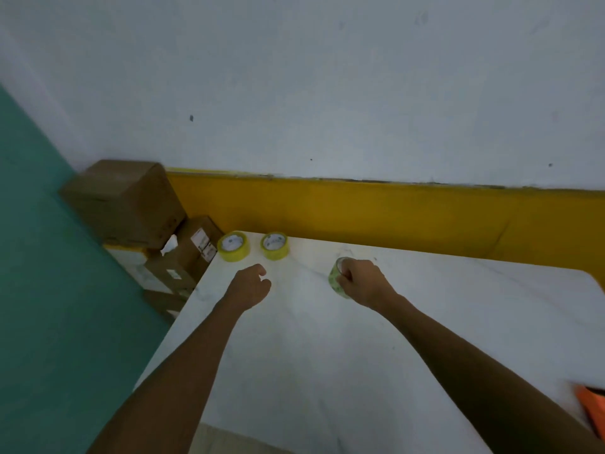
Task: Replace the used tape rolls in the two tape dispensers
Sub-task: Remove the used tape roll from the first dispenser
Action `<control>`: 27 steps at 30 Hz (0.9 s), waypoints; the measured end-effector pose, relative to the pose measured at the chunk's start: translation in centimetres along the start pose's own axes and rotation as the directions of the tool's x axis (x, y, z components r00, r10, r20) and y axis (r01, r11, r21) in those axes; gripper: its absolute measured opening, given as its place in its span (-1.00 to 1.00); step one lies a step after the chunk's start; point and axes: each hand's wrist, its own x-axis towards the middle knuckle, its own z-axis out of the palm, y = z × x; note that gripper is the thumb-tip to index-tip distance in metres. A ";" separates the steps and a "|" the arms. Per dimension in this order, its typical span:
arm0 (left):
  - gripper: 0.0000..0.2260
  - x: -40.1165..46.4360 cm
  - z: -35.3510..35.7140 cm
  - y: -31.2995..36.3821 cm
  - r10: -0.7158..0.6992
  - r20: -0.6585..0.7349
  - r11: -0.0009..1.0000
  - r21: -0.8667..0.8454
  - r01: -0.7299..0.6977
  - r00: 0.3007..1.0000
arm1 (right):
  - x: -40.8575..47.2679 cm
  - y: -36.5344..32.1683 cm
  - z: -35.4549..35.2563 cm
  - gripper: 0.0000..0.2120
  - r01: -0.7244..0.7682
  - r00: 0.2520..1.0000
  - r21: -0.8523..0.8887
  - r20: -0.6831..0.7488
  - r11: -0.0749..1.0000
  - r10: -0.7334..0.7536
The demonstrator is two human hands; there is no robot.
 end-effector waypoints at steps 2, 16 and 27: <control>-0.68 1.4 -0.2 -0.8 -0.003 0.004 1.000 -0.015 0.003 1.000 | 1.2 -0.7 0.7 -0.82 0.004 1.000 -0.016 -0.002 1.000 -0.004; -0.71 12.5 2.1 -3.0 -0.046 0.054 0.993 -0.104 0.051 0.998 | 13.2 1.6 8.4 -0.76 0.185 0.983 -0.278 0.063 0.943 -0.174; -0.71 22.8 8.1 0.2 0.160 0.092 0.987 -0.040 -0.156 0.983 | 22.1 6.0 14.2 -0.67 0.110 0.990 -0.243 0.118 0.964 -0.084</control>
